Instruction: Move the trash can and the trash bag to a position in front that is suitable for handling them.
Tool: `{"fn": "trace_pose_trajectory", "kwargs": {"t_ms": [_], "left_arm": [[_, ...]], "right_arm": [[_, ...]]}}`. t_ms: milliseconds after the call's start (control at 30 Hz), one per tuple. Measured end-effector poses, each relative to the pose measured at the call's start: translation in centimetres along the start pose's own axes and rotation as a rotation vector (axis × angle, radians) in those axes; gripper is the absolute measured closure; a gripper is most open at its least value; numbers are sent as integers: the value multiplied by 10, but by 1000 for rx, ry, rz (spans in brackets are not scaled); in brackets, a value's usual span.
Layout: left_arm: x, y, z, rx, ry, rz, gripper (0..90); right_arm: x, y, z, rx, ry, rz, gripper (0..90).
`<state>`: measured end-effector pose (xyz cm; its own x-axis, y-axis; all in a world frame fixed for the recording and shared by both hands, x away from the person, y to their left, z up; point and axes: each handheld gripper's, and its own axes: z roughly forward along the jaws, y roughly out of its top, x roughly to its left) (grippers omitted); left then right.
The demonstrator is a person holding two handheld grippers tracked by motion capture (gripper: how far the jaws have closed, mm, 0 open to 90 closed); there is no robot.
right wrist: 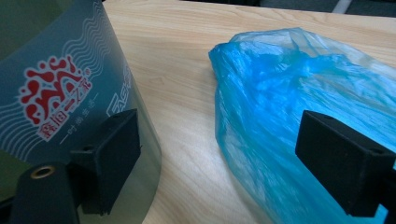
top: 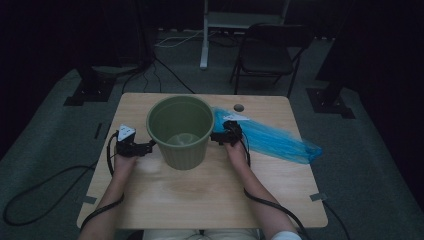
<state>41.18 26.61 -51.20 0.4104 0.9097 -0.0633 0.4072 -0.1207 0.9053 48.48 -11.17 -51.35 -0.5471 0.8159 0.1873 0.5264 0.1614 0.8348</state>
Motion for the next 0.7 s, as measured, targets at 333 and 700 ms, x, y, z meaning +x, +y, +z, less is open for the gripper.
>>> {"fn": "trace_pose_trajectory", "kwargs": {"t_ms": [333,700], "left_arm": [[-16,-8,-18,12,-37,30,3],[-35,-20,-46,29,-59,51,3]], "right_arm": [[7,-16,-20,-15,0,5,148],[19,-36,-47,-20,23,-12,157]]}}
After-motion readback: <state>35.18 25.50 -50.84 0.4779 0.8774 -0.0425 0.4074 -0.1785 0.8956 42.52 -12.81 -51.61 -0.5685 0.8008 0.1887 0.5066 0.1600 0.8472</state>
